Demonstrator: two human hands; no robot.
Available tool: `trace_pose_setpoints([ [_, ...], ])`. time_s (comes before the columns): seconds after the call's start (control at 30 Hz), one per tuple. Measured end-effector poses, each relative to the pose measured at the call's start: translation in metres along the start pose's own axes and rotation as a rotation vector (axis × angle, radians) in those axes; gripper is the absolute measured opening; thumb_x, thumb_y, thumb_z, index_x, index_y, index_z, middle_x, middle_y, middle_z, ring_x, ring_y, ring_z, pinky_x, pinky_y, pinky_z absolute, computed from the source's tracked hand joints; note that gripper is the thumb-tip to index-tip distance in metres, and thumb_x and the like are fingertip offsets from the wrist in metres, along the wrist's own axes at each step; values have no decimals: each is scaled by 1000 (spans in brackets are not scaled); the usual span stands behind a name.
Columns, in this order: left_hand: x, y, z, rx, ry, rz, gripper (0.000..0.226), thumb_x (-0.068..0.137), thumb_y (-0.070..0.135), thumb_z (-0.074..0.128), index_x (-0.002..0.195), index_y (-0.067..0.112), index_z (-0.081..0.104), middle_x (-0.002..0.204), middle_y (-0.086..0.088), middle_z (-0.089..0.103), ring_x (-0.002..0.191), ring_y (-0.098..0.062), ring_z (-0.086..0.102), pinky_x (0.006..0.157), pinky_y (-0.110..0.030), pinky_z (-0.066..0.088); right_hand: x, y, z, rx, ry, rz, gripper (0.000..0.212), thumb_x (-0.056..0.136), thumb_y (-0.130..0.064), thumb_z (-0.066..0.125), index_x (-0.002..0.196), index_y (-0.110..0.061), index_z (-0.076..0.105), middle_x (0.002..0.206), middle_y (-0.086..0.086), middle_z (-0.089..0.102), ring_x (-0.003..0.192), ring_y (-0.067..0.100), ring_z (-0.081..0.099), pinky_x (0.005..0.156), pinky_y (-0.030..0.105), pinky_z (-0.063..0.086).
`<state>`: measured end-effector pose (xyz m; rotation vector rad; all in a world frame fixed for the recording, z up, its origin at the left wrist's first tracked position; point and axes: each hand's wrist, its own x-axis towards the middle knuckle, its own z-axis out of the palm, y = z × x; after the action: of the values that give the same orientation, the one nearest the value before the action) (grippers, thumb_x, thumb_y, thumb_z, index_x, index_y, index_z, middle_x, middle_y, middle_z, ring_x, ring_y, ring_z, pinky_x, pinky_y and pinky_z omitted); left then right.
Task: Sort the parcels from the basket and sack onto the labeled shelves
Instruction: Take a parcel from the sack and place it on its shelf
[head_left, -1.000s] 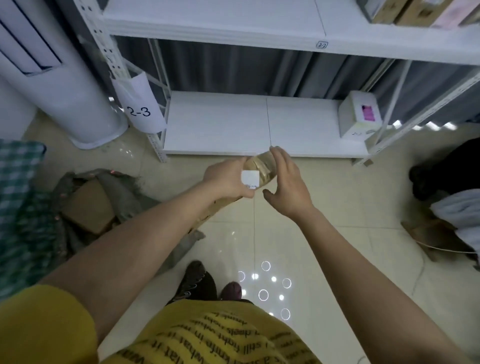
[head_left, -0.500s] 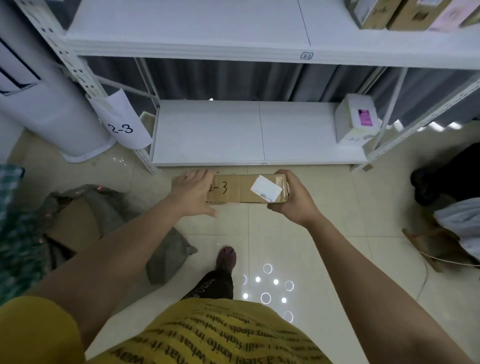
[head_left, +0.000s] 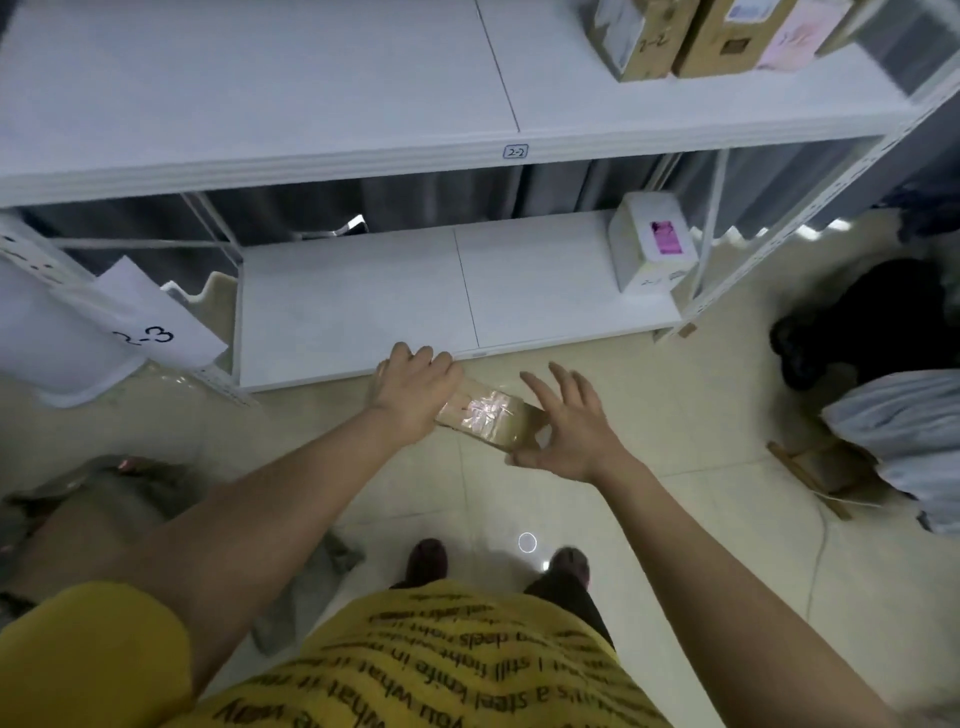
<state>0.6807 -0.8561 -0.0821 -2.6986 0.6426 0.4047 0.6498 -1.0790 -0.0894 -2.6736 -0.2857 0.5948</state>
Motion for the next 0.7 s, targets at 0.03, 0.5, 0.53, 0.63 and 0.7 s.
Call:
trace_pose_setpoints([
  [0.03, 10, 11, -9, 23, 6, 5, 58, 80, 18, 63, 130, 13, 34, 128, -3, 44, 117, -25, 43, 93, -38, 32, 7, 2, 1, -31, -43, -5, 111, 68, -57, 78, 154, -32, 13, 162, 7, 4, 148, 33, 0, 121, 46, 8],
  [0.5, 208, 156, -79, -146, 260, -7, 79, 42, 35, 83, 115, 16, 58, 108, -8, 63, 96, -26, 61, 93, -42, 30, 100, 196, -76, 109, -86, 102, 44, 73, -30, 73, 101, -19, 41, 99, 1, 58, 92, 29, 57, 75, 37, 46],
  [0.53, 221, 160, -83, -274, 234, -37, 88, 53, 39, 82, 131, 17, 49, 127, -10, 54, 114, -29, 54, 102, -45, 26, 103, 219, -83, 155, -89, 89, 44, 72, -32, 75, 94, -20, 40, 92, -1, 59, 84, 26, 58, 66, 35, 44],
  [0.63, 247, 163, -92, -758, 37, -26, 106, 69, 44, 79, 151, 24, 15, 151, -5, 28, 136, -23, 31, 110, -42, 27, 105, 263, -107, 315, -97, 67, 50, 71, -44, 81, 94, -17, 46, 84, -4, 60, 74, 18, 58, 59, 30, 45],
  [0.7, 263, 166, -95, -951, -1, -25, 110, 67, 43, 82, 151, 28, 12, 149, -2, 33, 134, -20, 35, 107, -40, 33, 107, 286, -123, 410, -126, 64, 51, 70, -43, 82, 97, -15, 49, 85, -2, 61, 76, 18, 58, 62, 29, 47],
])
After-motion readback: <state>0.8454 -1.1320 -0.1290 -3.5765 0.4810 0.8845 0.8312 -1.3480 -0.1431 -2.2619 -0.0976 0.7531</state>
